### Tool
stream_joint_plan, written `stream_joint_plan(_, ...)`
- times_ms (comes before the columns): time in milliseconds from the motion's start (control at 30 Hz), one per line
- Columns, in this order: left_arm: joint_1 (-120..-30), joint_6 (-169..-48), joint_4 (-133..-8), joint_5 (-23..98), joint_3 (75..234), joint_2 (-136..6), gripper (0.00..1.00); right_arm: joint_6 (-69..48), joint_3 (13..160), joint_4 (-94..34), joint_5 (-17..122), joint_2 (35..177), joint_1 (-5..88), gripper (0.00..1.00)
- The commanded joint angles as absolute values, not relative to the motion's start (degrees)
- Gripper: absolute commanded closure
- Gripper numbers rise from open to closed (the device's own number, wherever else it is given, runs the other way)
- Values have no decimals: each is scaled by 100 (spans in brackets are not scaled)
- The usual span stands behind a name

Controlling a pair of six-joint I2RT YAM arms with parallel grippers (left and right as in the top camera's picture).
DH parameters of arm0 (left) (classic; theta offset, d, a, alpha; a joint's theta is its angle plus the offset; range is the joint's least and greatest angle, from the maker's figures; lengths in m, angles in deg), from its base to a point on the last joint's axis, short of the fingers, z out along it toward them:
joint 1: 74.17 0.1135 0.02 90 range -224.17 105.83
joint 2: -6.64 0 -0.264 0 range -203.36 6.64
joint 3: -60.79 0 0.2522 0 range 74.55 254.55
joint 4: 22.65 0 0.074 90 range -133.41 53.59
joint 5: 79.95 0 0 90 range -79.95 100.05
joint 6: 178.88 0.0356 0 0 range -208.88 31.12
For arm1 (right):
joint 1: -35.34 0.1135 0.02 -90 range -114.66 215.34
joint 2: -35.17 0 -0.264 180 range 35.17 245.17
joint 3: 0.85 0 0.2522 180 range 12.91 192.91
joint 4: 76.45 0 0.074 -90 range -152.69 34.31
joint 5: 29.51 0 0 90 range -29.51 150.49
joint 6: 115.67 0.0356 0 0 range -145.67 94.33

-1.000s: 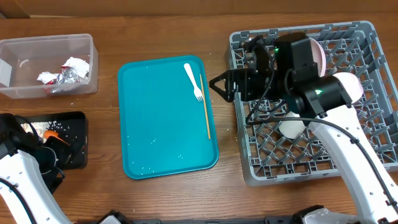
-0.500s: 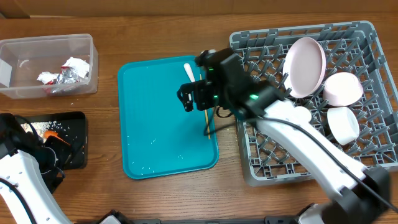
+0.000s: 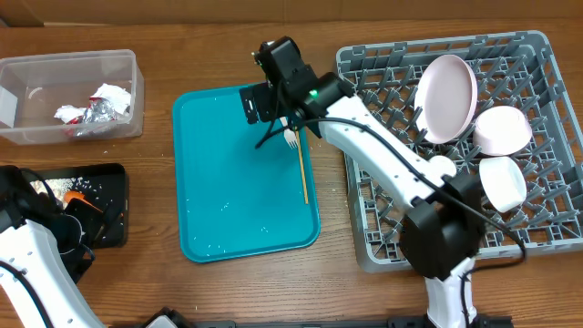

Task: Sort waste into correct bins and load items into the dishwasher rack
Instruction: 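Reach the right gripper to the tray and grasp the white fork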

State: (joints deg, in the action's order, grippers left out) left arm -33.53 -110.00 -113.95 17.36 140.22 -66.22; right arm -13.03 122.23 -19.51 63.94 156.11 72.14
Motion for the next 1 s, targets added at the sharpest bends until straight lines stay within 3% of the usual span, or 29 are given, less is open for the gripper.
stream_joint_plan(0,-3327,-11120,-11376,1799,14146,-6524,0,-1526,12362,-2091,6584,16103,7164,0)
stream_joint_plan(500,-3327,-11118,-11373,1797,14146,-6524,0,-1699,12360,-2666,6608,16914,7170,0)
stream_joint_plan(967,-3327,-11118,-11373,1797,14146,-6524,0,-1699,12360,-2705,6693,17261,7170,9)
